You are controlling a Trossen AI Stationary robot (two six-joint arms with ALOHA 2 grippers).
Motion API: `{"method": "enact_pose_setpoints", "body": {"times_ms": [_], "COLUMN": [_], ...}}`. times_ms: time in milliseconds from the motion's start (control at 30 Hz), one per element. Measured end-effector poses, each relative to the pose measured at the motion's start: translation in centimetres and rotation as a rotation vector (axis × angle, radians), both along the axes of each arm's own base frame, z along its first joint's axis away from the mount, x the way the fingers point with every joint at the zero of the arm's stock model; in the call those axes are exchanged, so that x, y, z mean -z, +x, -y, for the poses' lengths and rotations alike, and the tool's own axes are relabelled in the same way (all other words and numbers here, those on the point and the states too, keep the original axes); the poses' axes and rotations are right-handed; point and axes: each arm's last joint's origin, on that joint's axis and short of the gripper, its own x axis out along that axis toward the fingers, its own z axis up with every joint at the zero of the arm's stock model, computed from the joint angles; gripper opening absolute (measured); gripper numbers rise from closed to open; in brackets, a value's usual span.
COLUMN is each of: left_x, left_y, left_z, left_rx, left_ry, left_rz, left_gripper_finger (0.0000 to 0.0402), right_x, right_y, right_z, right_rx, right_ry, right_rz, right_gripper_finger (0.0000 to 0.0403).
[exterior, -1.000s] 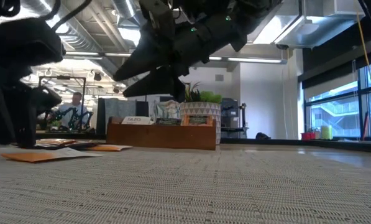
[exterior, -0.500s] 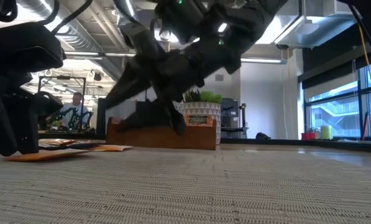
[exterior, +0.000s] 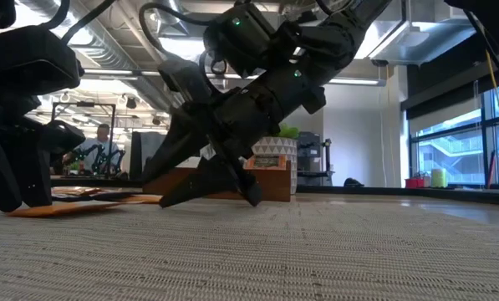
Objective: Pick & Place Tea
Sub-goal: Put the white tea bag into the left section of the wooden organizer
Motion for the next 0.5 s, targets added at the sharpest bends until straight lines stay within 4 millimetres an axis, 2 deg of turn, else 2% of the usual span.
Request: {"method": "enact_pose_setpoints", "body": {"times_ms": [267, 500], "left_x": [0.2, 1.7], "left_y": [0.3, 1.5], "left_z": [-0.1, -0.2], "left_rx": [-0.035, -0.062], "left_ry": [0.025, 0.040], "left_rz": [0.035, 0.064], "left_gripper_finger": [0.0127, 0.0127], "right_x": [0.0, 0.1], "right_y": [0.0, -0.2], "right_z": [0.0, -0.1], "right_rx": [0.027, 0.040], "right_ry": [0.077, 0.093], "right_rz": [-0.028, -0.057], "right_gripper_finger": [0.0159, 0.0159]}}
